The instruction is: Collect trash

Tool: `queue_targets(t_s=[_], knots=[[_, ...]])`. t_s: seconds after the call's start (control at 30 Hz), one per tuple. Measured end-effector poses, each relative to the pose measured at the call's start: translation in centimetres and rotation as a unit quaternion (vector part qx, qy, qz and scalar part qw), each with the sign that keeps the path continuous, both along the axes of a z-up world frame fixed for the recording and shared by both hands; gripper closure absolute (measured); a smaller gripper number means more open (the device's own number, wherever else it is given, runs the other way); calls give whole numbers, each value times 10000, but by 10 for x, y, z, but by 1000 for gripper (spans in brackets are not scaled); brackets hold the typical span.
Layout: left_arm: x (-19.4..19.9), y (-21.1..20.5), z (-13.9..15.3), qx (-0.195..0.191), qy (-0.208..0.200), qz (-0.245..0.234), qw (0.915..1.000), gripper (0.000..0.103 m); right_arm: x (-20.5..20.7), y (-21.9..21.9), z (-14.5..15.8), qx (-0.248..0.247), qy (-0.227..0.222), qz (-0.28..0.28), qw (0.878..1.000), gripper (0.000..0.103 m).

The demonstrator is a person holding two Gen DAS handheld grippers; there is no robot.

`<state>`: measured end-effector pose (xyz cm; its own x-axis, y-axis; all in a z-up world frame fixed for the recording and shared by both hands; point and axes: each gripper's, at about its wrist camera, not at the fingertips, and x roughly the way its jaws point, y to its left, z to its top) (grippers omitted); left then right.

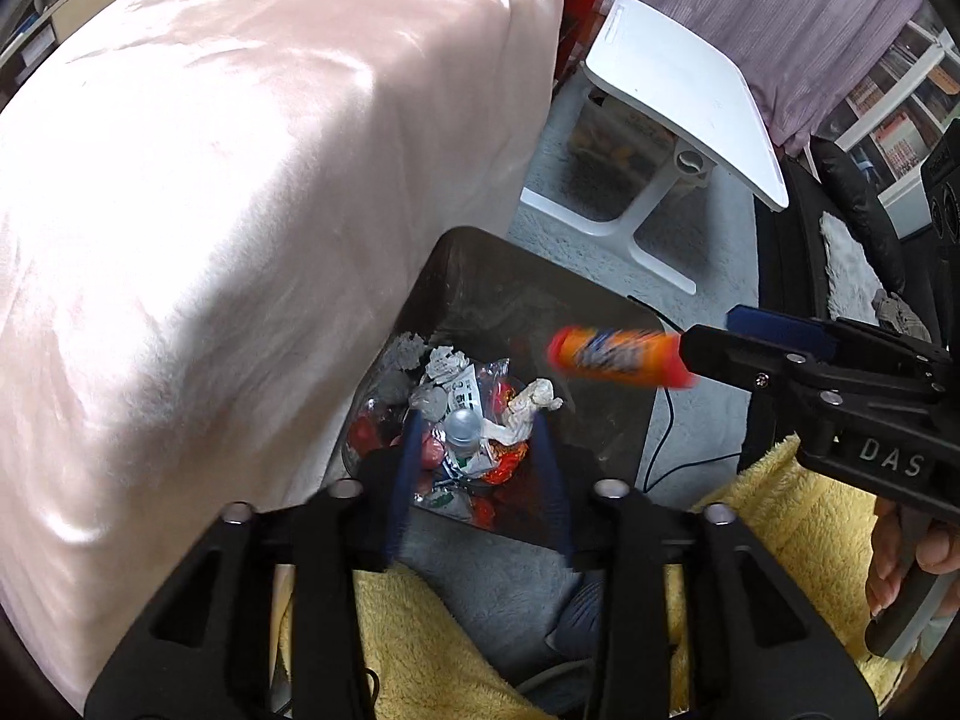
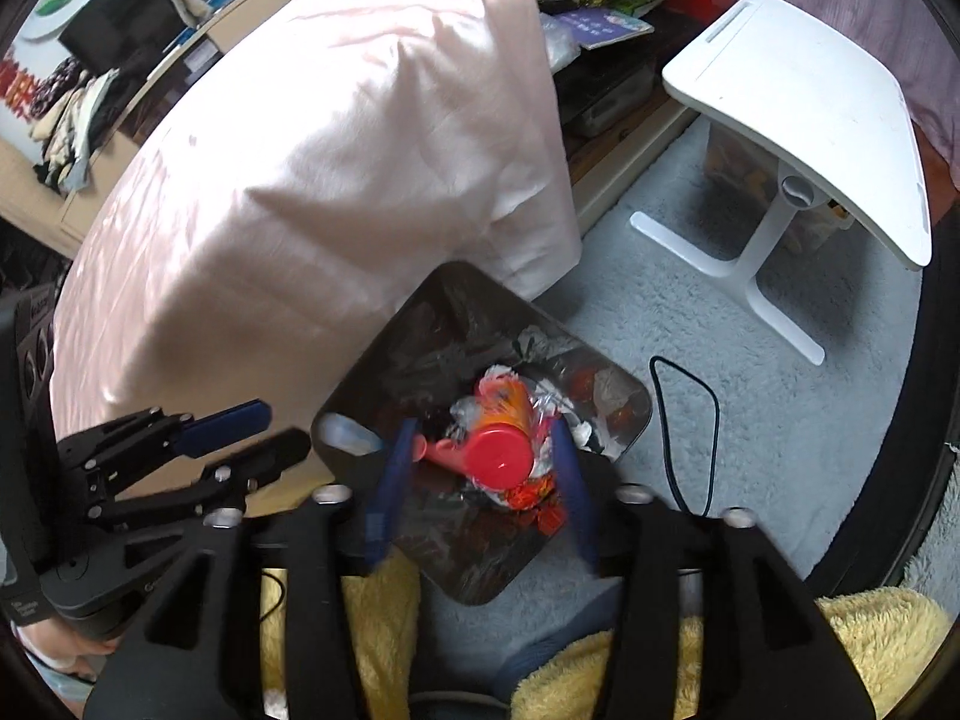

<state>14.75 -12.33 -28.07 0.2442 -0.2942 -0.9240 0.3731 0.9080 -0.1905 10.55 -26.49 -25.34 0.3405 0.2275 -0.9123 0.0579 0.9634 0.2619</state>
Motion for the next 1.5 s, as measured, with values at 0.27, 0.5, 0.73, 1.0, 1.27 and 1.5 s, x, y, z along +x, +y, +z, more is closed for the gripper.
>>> queue_targets(t_s=[0.27, 0.5, 0.73, 1.0, 1.27, 1.5], knots=[[-2, 21, 41, -55, -466, 219, 9987, 31, 0, -24, 39, -97, -686, -450, 9966, 10], [-13, 47, 112, -67, -1324, 479, 9900, 8, -15, -46, 98, -535, -1548, -853, 9828, 3], [-32, 74, 184, -269, -2139, 859, 9727, 8, -38, -53, 166, -1182, -2445, -1099, 9561, 3], [-76, 89, 254, -192, -3094, 1240, 9426, 8, -82, -54, 231, -1018, -3247, -1196, 9327, 3], [-115, 95, 299, -208, -3752, 1354, 9168, 8, -126, -30, 277, -1202, -3881, -1118, 9069, 3], [-137, 96, 311, -328, -4003, 1336, 9060, 8, -152, -13, 292, -1252, -4188, -1119, 8924, 3]])
